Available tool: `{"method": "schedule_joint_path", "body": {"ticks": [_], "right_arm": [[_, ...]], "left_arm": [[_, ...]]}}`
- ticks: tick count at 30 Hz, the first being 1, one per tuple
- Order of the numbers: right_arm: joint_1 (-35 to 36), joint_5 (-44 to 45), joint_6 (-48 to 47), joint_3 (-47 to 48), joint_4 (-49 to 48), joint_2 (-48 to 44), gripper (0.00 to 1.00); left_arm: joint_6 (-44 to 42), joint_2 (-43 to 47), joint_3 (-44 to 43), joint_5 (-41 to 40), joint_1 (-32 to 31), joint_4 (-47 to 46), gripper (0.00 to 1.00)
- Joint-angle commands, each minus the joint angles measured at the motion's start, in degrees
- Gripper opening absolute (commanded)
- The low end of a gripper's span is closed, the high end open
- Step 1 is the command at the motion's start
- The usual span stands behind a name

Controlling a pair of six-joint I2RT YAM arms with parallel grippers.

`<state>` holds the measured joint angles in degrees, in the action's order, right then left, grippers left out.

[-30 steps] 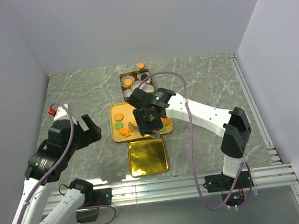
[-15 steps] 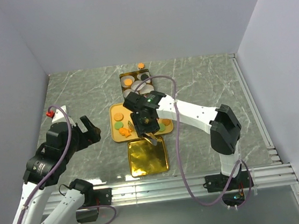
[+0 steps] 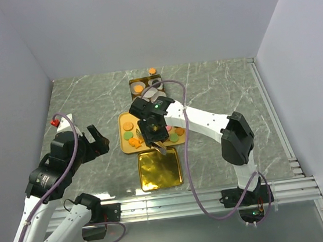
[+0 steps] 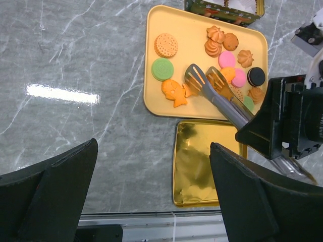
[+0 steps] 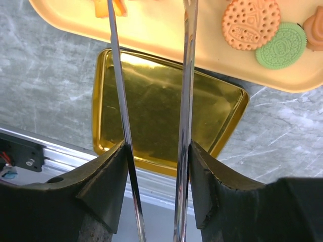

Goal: Pack the cookies

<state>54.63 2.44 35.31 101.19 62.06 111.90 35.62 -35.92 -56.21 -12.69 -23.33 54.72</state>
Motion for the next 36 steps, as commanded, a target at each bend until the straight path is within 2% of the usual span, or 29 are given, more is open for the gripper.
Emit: {"method": "schedule_joint_path", "body": {"ticks": [1,20,28,36], "right_arm": [[0.5,1.7,-0.6,3.9,2.2,-0.3,0.55],[1.0,2.5,-3.1,16.8,12.9,8.9,0.45],[1.4,0.0,-3.0,21.2,15.3,9.7,0.51],[2.0,0.3,-2.6,18.6,16.4,9.0,0.52]], "left_arm": [[0.0,-0.3,0.3,0.9,-0.1,-0.8,1.0],[-0.5,-0.9,0.6,1.9,0.1,-1.3,1.0],[-0.6,-0.9,0.5,2.3,0.4,-1.5,0.99],[-0.9,-1.0,0.6,2.8,0.7,-1.7,0.99]]}}
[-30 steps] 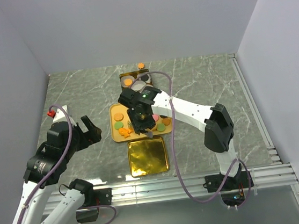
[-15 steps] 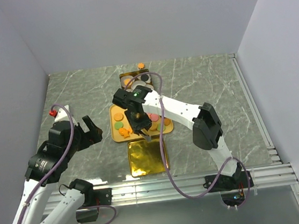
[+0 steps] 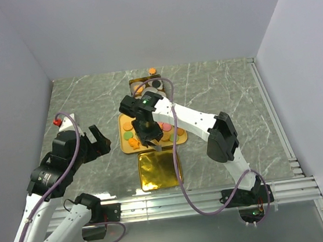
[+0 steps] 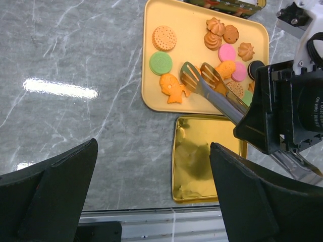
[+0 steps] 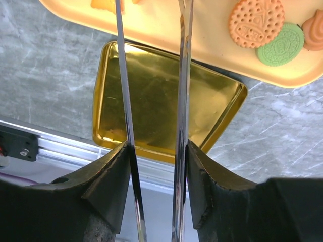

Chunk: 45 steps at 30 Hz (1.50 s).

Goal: Pack the cookies

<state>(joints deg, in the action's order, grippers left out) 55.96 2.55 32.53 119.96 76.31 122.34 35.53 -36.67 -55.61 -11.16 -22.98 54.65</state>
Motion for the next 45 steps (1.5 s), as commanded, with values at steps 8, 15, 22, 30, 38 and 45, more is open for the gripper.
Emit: {"method": "schedule_joint_path", "body": {"ticks": [8,15,22,30,38,45], "right_arm": [[0.6,1.2,-0.1,1.3,3.6,0.3,0.38],[0.4,3.0,0.1,2.9,3.7,-0.3,0.33],[-1.6,5.1,0.8,6.1,4.0,-1.8,0.3],[-5.8,6.2,0.5,5.5,2.3,-4.7,0.28],[-11.1,4.7,0.1,9.0,-0.2,-6.7,0.28],[-16.0,2.3,-1.4,13.2,-1.4,-4.7,0.28]], "left_arm": [[-1.0,-0.6,0.1,1.5,0.6,-1.8,0.99],[-1.0,-0.8,0.2,1.6,0.7,-1.9,0.99],[-1.2,-0.9,0.2,2.0,0.7,-2.0,0.99],[-1.3,-1.8,0.2,2.0,0.7,-2.0,1.0],[-1.1,-3.0,0.7,2.5,0.7,-2.1,0.99],[-1.0,-3.9,0.6,2.5,0.7,-2.0,0.99]]}}
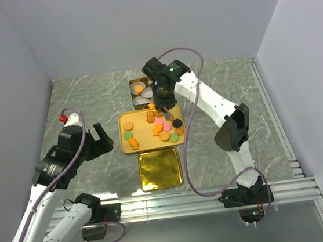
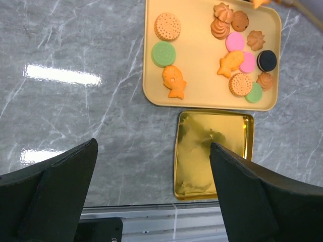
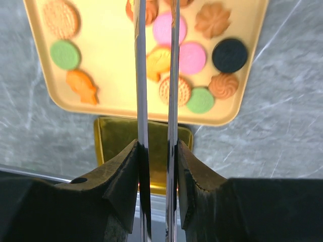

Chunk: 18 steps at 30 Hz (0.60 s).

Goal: Pack the cookies

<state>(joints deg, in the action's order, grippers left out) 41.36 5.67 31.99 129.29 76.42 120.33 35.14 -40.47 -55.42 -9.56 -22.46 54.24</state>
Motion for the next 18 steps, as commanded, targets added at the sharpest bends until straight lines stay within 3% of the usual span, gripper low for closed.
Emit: {"method": "schedule_joint_path", "body": {"ticks": [1,18], "right_arm": [[-1.6,-1.0,-1.0,4.2,-1.8,-2.1,0.28],[-6.5,-5.4,-2.2,6.1,-10.9,2.8,0.28]], "left_arm": [[-0.6,0.0,0.5,0.9,0.1,-1.6,0.99],[-0.6,-2.1,0.6,1.0,0.1,-1.6,0.99]]}}
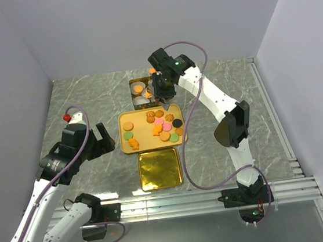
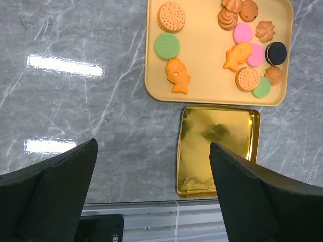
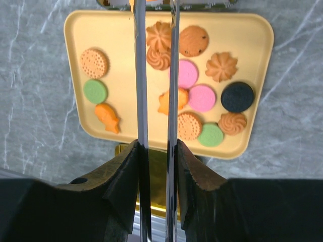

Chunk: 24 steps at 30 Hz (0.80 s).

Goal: Pack the cookies

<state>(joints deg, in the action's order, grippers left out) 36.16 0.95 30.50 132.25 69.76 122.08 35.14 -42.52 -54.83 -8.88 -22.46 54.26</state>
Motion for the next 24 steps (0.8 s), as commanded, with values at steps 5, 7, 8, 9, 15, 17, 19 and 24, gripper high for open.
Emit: {"method": "schedule_joint_path", "body": {"ticks": [5,7,8,9,15,17,19,24], "right_arm": [[-2.6,-2.7,-0.4,4.9,-5.6,3.9,0.28],[-2.9,-3.1,-0.4,5.0,-6.2,4.7,0.28],[-3.1,-3.0,-0.6,4.8,-6.8,4.9,0.28],[-3.3,-2.7,-0.6,4.6,-7.2,5.0,0.28],[-3.4,-2.0,-1.4,4.5,-9.1,7.5,0.28],[-3.5,-2.3,-1.5,5.1,-9.8,8.1,0.28],[-3.6,-2.6,-1.5,5.8,-10.1,9.0,0.28],[-4.1,-3.1,-1.3,6.7,-10.7,10.7,0.28]], "left_arm": [[-0.1,-0.4,-0.2,-0.5,0.1,-1.4,0.99],[0.0,-0.5,-0.2,-0.5,0.1,-1.5,0.99],[-0.2,-0.5,-0.2,-0.3,0.2,-1.6,0.99],[-0.2,-0.3,-0.3,-0.2,0.2,-1.9,0.99],[-1.1,0.3,-0.1,1.5,0.1,-2.6,0.99],[-1.1,0.4,-0.2,1.5,0.1,-2.7,0.99],[-1.2,0.6,-0.2,1.7,0.2,-2.9,0.99],[-1.9,1.7,-0.2,2.8,0.2,-3.8,0.99]]}}
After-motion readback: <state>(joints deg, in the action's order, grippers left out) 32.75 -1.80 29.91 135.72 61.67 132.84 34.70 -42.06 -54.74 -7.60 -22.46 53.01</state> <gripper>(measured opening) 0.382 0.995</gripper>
